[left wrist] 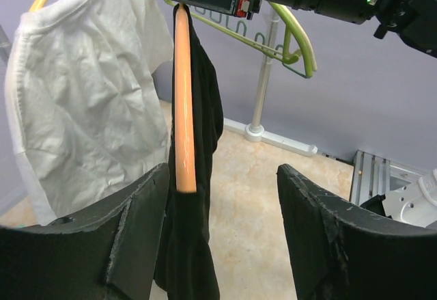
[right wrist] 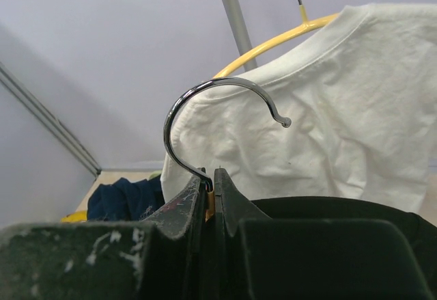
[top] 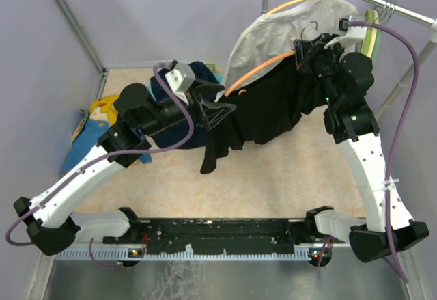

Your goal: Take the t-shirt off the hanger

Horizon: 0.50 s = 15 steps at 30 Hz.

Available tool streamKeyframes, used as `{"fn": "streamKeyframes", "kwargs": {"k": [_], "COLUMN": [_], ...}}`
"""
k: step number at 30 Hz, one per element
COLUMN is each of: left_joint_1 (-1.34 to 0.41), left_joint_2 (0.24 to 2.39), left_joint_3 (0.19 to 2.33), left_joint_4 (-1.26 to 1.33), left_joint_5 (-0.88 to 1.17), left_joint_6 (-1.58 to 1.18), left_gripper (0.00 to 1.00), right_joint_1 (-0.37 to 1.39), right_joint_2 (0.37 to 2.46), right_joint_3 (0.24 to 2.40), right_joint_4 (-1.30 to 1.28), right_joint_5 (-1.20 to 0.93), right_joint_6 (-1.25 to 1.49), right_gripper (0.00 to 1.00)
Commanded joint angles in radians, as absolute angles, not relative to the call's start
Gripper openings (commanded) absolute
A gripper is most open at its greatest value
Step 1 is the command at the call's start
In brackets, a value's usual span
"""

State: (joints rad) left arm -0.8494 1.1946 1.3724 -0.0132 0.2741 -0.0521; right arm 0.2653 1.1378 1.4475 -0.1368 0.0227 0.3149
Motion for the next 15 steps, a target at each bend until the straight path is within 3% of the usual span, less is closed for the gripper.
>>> {"fn": "streamKeyframes", "kwargs": {"k": [1,10,15], "left_joint_1": [-0.854,-0.854,-0.854], "left_joint_2": [1.114,1.131,1.141], "left_joint_3": [1.309,1.223,1.168], "left_joint_4": [0.045,0.006,0.024], "left_joint_5": [0.252,0.244,0.234], "left_joint_6": [-0.022,-0.023,-0.019], "left_gripper": [0.71,0.71,0.64], "right_joint_1": [0.272,0.272,0.272], "right_joint_2": [1.095,1.077,1.071], "right_joint_3": [1.497,1.503,1.507], "right_joint_4": [0.003,0.014,0.029], "right_joint_5": [0.055,0.086,0.08], "right_joint_6": [0.329,0.327,0.323], "right_gripper": [0.0,0.0,0.0]}}
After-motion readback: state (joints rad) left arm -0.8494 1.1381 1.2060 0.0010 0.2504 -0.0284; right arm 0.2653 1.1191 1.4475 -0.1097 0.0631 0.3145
